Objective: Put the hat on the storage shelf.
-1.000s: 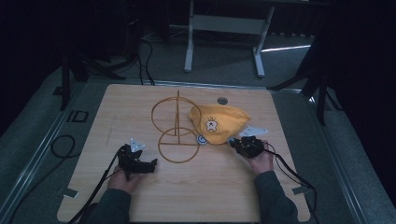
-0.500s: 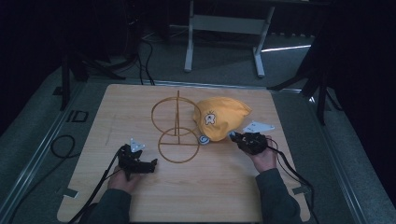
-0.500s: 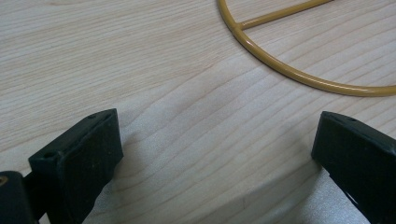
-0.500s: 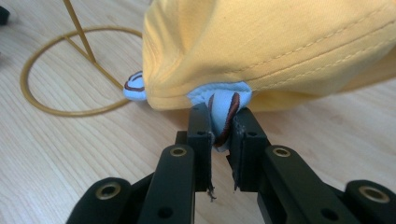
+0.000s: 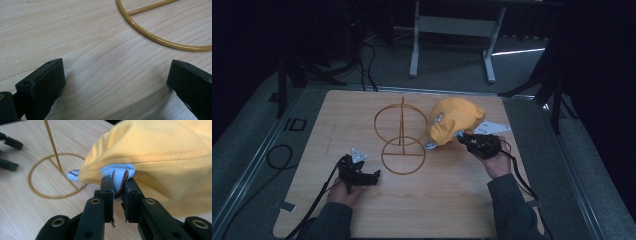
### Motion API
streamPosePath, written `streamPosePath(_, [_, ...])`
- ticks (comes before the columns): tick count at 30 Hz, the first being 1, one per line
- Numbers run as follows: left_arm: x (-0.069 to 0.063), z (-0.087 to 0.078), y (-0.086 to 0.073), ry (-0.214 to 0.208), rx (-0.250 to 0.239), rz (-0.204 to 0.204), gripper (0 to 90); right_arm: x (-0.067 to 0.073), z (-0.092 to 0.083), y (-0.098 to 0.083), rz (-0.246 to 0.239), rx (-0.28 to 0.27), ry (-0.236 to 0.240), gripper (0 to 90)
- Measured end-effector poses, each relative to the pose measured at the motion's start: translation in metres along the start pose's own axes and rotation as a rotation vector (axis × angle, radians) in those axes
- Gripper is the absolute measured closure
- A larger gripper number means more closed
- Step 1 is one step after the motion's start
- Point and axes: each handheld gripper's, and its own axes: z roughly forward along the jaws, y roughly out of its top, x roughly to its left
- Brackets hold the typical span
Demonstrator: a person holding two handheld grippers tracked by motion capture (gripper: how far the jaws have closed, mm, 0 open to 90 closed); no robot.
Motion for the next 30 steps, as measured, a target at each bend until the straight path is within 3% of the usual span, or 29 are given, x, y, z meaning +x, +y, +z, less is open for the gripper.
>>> streamPosePath(5, [0.000, 0.000, 0.000, -0.002, 0.002, 0.000, 1.9, 0.002, -0.013, 0.016, -0.001, -0.047, 0.055, 80.0])
streamPosePath(10, [0.000, 0.000, 0.000, -0.002, 0.003, -0.001, 1.9, 0.002, -0.021, 0.026, 0.021, -0.080, 0.065, 80.0])
streamPosePath(15, [0.000, 0.000, 0.000, -0.001, 0.002, 0.001, 1.9, -0.006, -0.016, 0.026, 0.072, -0.058, 0.055, 79.4])
streamPosePath(17, [0.000, 0.000, 0.000, -0.001, 0.001, 0.000, 1.8, -0.013, -0.013, 0.022, 0.119, -0.047, 0.059, 78.4])
streamPosePath(20, [0.000, 0.000, 0.000, -0.001, 0.002, 0.002, 1.8, -0.025, -0.009, 0.015, 0.161, -0.011, -0.001, 72.9])
streamPosePath(21, [0.000, 0.000, 0.000, -0.001, 0.002, 0.003, 1.9, -0.029, -0.008, 0.011, 0.160, 0.028, -0.053, 67.9])
streamPosePath(22, [0.000, 0.000, 0.000, -0.001, 0.002, 0.002, 1.8, -0.030, -0.008, 0.009, 0.154, 0.037, -0.071, 65.4])
streamPosePath(26, [0.000, 0.000, 0.000, -0.001, 0.001, 0.001, 1.8, -0.028, -0.010, 0.005, 0.115, 0.064, -0.113, 60.3])
streamPosePath(30, [0.000, 0.000, 0.000, -0.001, 0.001, 0.001, 1.8, -0.027, -0.013, 0.005, 0.098, 0.066, -0.126, 56.6])
